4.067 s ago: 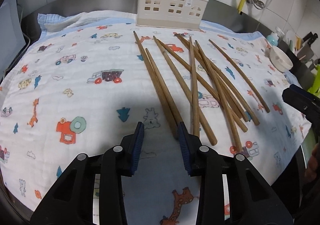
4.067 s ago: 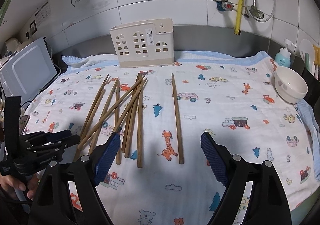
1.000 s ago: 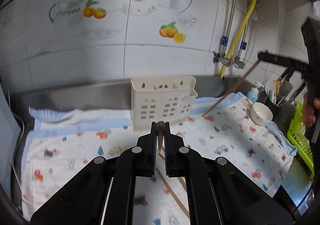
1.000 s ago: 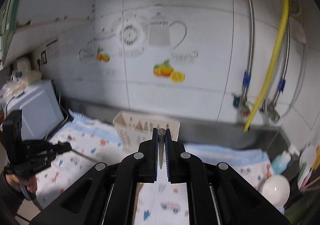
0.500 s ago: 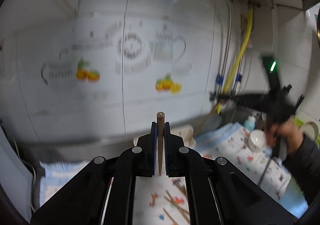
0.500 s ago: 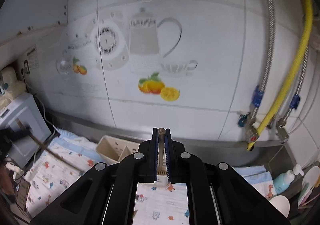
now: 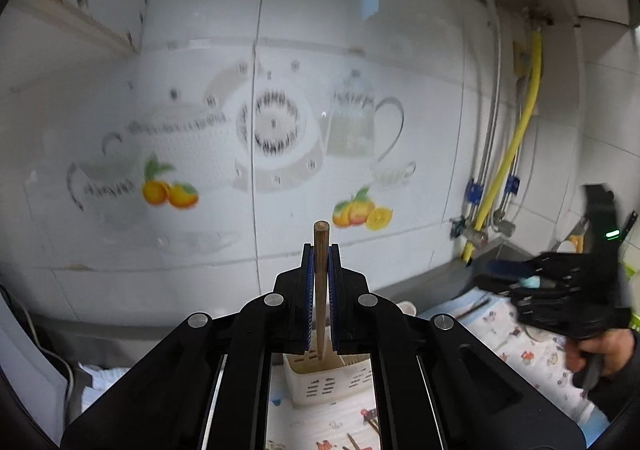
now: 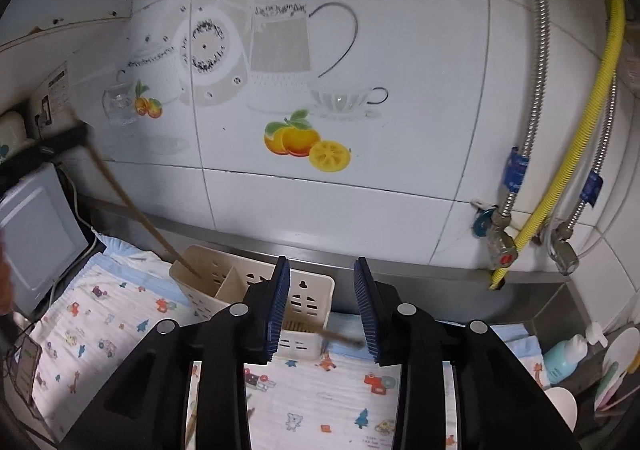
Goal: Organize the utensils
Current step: 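Lift the left tool's chopstick into the white holder while the right tool drops its own there, then return both tools to the chopstick pile and close each on one chopstick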
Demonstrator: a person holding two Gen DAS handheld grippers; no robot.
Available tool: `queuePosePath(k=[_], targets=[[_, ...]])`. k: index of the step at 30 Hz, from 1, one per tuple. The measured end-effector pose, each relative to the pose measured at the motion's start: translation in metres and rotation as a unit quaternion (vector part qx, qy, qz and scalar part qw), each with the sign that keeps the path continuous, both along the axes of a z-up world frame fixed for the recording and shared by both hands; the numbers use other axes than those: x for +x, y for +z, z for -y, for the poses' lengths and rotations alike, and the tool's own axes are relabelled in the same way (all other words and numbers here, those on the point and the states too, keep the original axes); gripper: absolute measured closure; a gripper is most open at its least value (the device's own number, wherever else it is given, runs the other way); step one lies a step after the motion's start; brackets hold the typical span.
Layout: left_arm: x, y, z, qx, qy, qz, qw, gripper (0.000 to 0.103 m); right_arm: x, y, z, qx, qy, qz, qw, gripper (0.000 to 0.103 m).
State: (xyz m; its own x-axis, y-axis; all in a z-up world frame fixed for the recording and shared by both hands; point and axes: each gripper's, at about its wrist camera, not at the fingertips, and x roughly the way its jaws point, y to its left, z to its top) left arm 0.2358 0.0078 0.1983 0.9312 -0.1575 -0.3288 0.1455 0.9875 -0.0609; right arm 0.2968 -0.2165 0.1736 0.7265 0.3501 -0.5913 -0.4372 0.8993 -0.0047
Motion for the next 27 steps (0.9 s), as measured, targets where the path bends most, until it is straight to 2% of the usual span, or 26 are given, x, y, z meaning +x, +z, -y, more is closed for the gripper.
queuePosePath(k=[2,4,9,17,27], targets=[[0.012,-0.012,-0.002,-0.008,-0.003,-0.033,0.9994,0.097,-0.013,0.002,0.005,0.007,0.007,0.002,1.000,0.070],[0.016,-0.018,-0.003,-0.008,0.003,-0.045,0.9990,0.097,-0.027,0.002,0.008,0.014,0.012,0.004,1.000,0.069],[0.007,-0.020,-0.003,-0.007,-0.001,-0.049,0.9988,0.095,-0.067,0.002,0.012,0.022,0.034,0.009,0.999,0.069],[-0.048,-0.026,-0.007,-0.016,-0.008,-0.045,0.9988,0.094,-0.144,-0.019,0.019,0.047,0.053,-0.009,0.997,0.069],[-0.125,-0.083,-0.007,-0.028,-0.016,-0.094,0.9950,0.094,-0.226,-0.065,0.016,0.045,0.045,-0.030,0.998,0.069]])
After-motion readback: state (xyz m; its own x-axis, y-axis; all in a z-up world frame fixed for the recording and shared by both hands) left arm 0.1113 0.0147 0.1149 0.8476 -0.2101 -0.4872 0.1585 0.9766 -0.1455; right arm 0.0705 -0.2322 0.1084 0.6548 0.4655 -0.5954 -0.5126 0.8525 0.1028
